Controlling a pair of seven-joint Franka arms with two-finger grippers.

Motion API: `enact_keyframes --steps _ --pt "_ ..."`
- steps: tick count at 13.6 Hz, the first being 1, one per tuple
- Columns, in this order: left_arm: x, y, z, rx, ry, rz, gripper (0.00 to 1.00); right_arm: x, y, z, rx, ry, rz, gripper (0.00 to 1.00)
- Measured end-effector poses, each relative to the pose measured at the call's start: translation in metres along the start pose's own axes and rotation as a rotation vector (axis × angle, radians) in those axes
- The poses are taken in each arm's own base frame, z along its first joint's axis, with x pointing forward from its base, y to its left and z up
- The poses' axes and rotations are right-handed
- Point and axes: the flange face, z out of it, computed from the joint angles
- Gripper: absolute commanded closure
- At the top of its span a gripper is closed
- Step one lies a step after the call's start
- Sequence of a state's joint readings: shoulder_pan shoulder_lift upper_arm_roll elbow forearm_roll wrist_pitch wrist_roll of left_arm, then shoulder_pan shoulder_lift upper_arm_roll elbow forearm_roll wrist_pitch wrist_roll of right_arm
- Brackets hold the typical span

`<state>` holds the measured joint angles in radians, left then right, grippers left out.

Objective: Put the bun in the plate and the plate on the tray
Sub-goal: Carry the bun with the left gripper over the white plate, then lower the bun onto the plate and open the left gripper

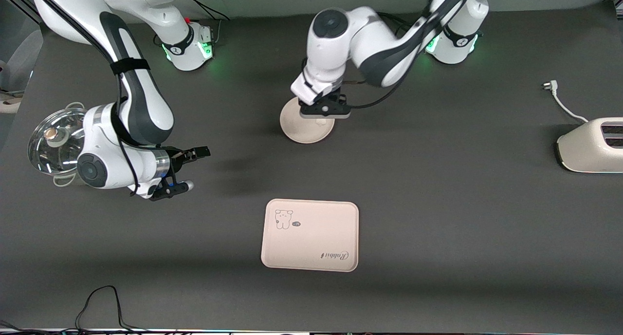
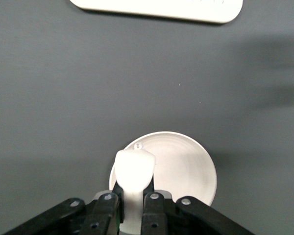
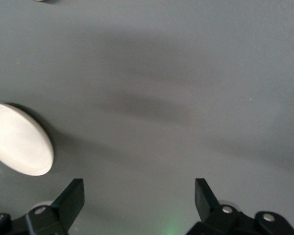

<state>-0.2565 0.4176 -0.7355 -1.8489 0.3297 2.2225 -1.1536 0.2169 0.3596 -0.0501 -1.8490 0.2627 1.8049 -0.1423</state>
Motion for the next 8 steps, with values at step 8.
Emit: enact_keyframes --steps 8 --pt "-0.048 0.027 0.129 0.056 0.021 -0.017 0.75 0.002 0.002 0.017 0.035 0.024 0.023 0.0"
